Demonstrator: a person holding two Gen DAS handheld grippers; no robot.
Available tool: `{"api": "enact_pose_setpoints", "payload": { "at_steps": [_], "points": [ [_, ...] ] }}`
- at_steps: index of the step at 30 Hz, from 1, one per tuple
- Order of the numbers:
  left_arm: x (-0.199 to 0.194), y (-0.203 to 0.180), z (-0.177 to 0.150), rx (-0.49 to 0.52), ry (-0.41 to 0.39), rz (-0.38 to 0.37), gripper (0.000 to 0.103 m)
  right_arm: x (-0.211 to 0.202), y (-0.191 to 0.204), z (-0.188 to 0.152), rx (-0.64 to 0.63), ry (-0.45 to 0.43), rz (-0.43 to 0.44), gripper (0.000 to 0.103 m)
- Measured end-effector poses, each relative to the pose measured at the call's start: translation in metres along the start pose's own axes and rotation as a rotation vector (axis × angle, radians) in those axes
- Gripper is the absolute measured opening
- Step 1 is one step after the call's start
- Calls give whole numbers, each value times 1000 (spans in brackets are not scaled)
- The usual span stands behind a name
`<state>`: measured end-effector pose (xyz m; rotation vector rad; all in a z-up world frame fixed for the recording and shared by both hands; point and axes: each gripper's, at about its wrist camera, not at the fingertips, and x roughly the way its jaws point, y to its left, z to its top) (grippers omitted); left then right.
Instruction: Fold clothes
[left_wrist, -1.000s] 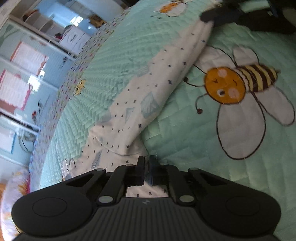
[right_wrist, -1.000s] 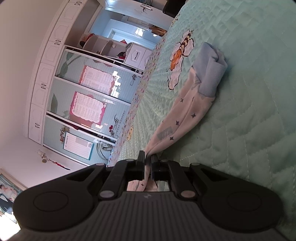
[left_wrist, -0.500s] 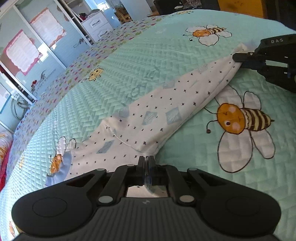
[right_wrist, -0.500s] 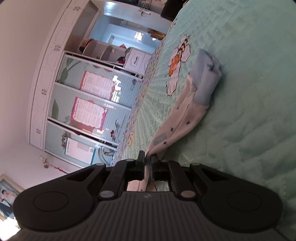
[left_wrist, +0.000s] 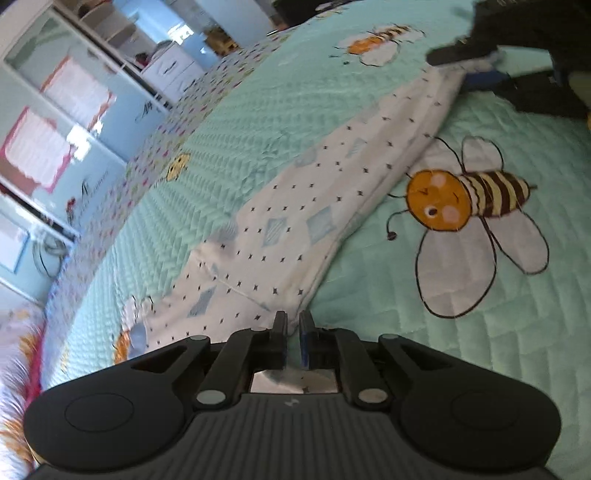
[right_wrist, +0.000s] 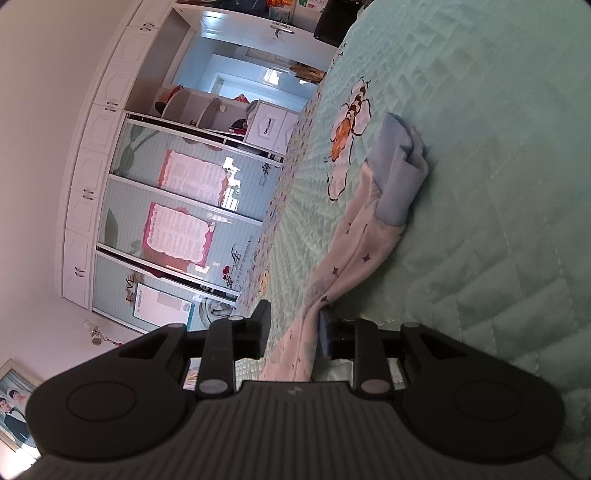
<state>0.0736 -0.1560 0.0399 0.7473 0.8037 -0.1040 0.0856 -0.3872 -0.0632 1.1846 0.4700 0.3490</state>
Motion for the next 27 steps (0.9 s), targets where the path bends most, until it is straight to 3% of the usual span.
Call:
{"api": "enact_pose_setpoints", "payload": {
  "at_steps": [7,13,18,21,23,24,27],
  "points": [
    [17,-5,2,26,18,20,10,3,3,-1,-37,1,-34,25],
    [15,-5,2,28,35,7,8,-2,5,0,-49,-26,-64,1],
    [3,-3,1,19,47,-22,8,-27,17,-3,-81,-84,-113,2],
    [-13,-2,7,-24,9,-48,11,-45,16,-2,-89,-156,-183,10],
    [-24,-5,15,-40,-28,-85,11,-53,11,1,-48,-180,-221,26],
    [-28,-8,18,-44,-44,-102,11,-57,8,2,-20,-188,-234,26],
    [-31,-16,30,-51,-90,-122,24,-53,3,8,15,-185,-220,28]
  ]
}}
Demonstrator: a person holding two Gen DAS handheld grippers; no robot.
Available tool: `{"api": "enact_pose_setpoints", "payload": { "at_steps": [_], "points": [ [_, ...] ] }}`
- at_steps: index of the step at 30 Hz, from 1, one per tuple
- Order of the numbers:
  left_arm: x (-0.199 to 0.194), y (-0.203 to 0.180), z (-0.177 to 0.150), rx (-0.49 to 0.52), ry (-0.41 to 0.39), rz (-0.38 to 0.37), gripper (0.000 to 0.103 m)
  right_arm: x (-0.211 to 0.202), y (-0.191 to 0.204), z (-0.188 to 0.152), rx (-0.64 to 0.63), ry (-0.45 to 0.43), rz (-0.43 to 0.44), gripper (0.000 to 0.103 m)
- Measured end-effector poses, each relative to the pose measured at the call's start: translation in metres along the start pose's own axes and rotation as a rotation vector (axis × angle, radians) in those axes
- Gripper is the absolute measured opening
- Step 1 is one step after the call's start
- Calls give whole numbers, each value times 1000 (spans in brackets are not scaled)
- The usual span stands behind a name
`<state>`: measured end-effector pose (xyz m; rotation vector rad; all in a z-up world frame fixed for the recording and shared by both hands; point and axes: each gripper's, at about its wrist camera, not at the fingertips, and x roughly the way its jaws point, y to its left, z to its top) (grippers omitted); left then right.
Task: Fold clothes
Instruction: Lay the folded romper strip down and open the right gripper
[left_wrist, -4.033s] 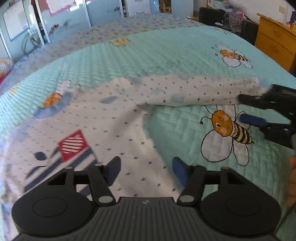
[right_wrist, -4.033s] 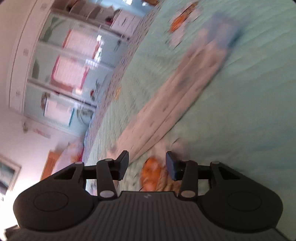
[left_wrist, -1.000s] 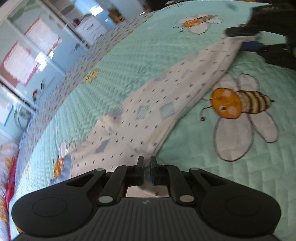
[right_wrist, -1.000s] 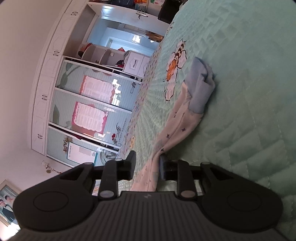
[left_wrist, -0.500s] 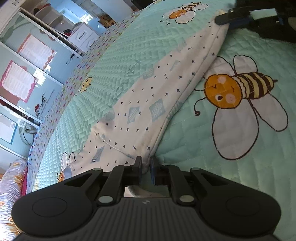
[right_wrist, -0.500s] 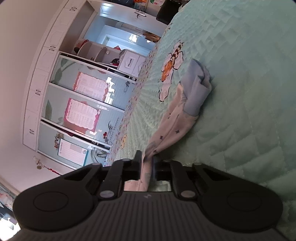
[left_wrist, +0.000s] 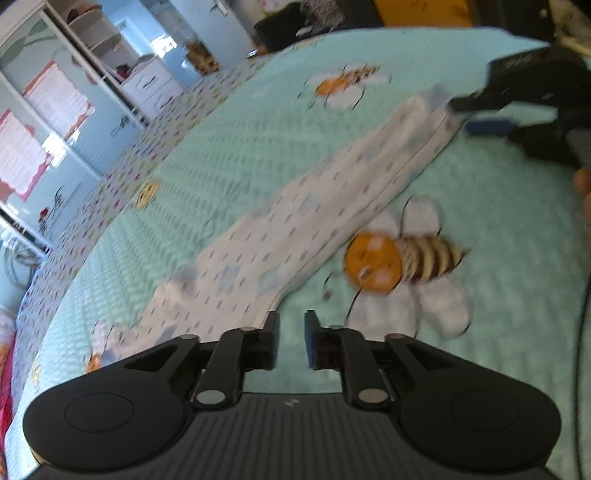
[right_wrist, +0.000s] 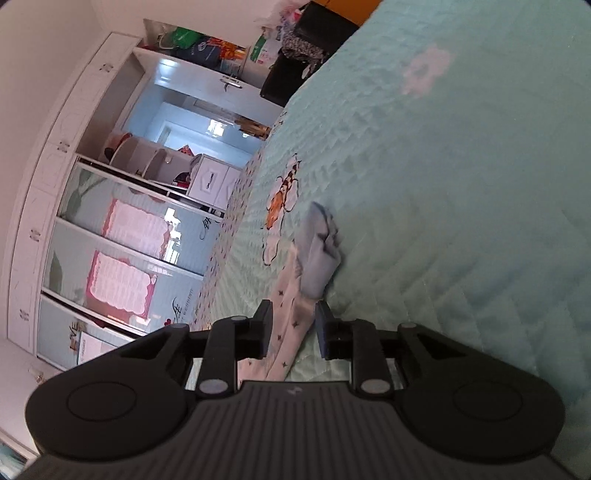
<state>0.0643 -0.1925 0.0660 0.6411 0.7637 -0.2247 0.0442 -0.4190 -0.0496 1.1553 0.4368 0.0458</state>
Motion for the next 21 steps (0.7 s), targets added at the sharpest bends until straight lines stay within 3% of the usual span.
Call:
{"api": "enact_pose_setpoints", "payload": {
  "at_steps": [1,6,11,12,14,18,21],
  "points": [
    [3,-1,3,-13,-6,-1,29,5,0,2,3,10,1,28],
    [16,2,7,-109,3,-24,29,11,1,8,41,-26,-19,28],
    [7,4,3,-186,10,-53,29,22,4,14,-1,-65,-71,27],
    [5,4,2,-207,20,-47,29,23,3,15,-3,-71,-68,25],
    [1,8,0,-255,35,-54,29,26,1,17,-23,-48,-88,2],
    [-12,9,0,-272,11,-93,29,12,-4,24,-43,-27,-104,2],
    [-17,7,9,-277,-26,-130,30,6,-2,31,-142,26,-135,2]
  ]
}}
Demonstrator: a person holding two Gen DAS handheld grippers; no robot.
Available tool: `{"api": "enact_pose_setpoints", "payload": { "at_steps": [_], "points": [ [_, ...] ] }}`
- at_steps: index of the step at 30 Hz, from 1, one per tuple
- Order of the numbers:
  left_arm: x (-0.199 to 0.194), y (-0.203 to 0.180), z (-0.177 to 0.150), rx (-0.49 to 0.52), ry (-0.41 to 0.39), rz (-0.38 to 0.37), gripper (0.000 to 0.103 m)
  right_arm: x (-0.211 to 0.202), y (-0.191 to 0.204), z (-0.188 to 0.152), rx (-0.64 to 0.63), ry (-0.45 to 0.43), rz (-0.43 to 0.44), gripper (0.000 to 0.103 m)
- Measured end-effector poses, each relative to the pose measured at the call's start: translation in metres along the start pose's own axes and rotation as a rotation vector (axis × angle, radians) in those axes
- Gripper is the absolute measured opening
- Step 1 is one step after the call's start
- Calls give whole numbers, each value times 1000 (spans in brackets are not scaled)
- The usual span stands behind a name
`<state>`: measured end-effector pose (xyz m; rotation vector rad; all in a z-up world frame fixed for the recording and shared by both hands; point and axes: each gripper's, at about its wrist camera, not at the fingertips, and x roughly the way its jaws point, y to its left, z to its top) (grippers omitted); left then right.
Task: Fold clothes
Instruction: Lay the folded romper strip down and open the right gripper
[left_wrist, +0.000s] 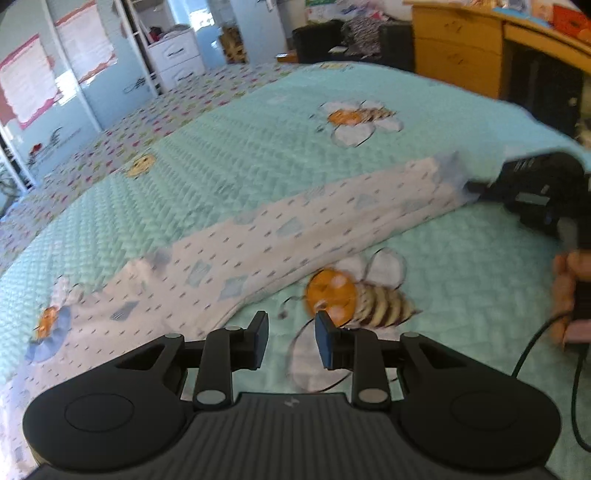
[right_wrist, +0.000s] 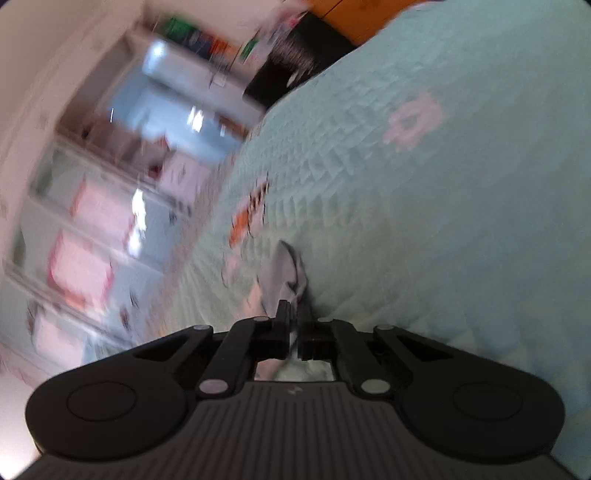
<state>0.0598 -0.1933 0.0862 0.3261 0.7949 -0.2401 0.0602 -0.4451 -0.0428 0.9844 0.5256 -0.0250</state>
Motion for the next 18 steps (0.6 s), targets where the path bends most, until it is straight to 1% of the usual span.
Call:
{"api": "enact_pose_setpoints", "payload": {
  "at_steps": [4,6,7,9,11,12,14,16,18],
  "points": [
    [2,-3,8,-39,-26,-47,35,-18,-14,7,4,2,-52,0],
    [4,-3,10,-67,-31,-67,35,-29,-11,14,-41,-30,-92,0],
    [4,-2,7,-81,-27,-82,35,-34,-10,17,-65,-47,-108,8],
    [5,-1,1,-108,-22,-103,35,-43,3,25,-129,-88,-68,11],
    [5,0,-6,-133,-26,-92,35,-39,31,31,-257,-66,47,12],
    [4,2,-8,-147,-30,-91,35,-29,46,33,-325,-5,109,12],
    [5,10,-7,-186,-45,-110,35,6,77,30,-440,191,214,12],
    [8,18,-1,-216,-66,-119,35,33,97,23,-518,286,222,12],
    [16,25,7,-218,-99,-98,37,61,117,16,-595,379,229,12]
  ]
}}
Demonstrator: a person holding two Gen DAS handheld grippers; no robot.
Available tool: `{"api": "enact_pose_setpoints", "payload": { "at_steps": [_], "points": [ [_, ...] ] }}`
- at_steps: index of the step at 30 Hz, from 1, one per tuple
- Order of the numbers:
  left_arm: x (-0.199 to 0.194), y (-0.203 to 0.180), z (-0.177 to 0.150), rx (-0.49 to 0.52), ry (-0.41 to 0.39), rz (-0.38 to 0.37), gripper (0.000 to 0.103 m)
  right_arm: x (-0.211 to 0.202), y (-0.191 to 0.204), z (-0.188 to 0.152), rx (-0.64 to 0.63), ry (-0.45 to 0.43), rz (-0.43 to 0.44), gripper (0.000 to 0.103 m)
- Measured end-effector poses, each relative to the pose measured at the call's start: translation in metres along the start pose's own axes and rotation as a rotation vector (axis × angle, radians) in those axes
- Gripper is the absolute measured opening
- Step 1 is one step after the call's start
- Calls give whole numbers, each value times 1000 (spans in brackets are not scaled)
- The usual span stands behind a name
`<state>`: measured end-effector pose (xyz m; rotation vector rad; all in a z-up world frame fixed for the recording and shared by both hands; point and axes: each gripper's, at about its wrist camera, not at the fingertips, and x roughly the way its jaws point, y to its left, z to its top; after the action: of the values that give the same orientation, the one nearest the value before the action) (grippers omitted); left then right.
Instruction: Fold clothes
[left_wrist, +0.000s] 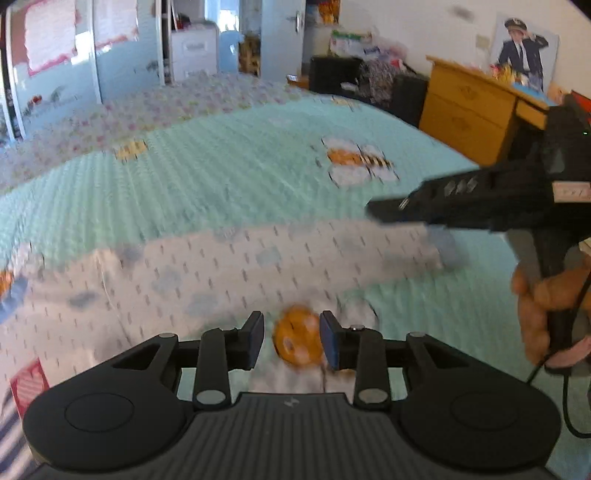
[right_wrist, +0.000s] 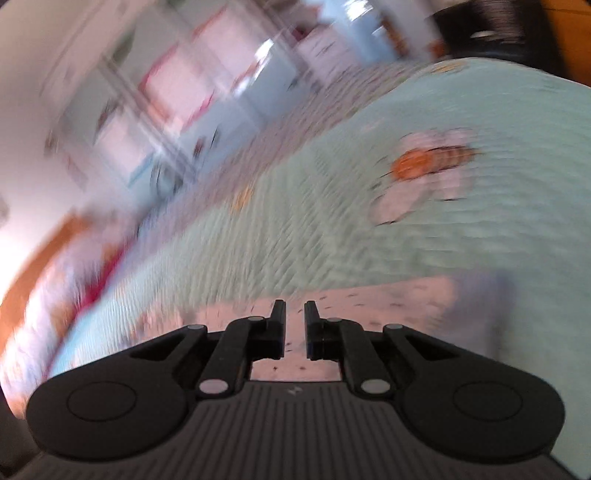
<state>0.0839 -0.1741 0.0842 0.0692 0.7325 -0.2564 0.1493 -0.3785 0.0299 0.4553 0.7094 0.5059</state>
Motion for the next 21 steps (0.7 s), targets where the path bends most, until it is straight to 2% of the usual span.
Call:
{"api": "enact_pose_setpoints", "payload": {
  "at_steps": [3,7,9,10,11,12,13,15,16,17,18,19,21],
  "points": [
    [27,15,11,-58,30,-10,39,29,15,16,-35,86,67,11],
    [56,31,6,-175,105,-108,39,63,23,30,-32,212,139,12],
    [60,33,-2,-188,139,-147,38,79,24,29,-61,284,108,12],
    [58,34,-4,-182,142,-157,38,85,23,27,-76,321,73,13],
    [57,35,-6,-180,148,-168,38,91,19,24,-100,340,2,13],
    [55,36,-7,-181,153,-177,38,91,16,22,-128,321,-73,10],
    [55,38,-6,-188,155,-184,39,86,11,22,-127,271,-108,6],
    [54,42,-5,-205,161,-196,38,74,7,23,-80,193,-111,9],
    [51,42,-4,-211,161,-195,39,70,11,22,-92,176,-113,14],
    [45,40,-2,-203,152,-193,39,66,15,21,-103,163,-110,14],
    [40,39,0,-195,134,-191,39,65,18,22,-103,182,-65,14],
    [36,38,3,-189,99,-188,39,64,21,22,-102,198,-23,15],
    [28,36,11,-183,34,-191,39,62,22,26,-99,201,4,16]
  ]
}}
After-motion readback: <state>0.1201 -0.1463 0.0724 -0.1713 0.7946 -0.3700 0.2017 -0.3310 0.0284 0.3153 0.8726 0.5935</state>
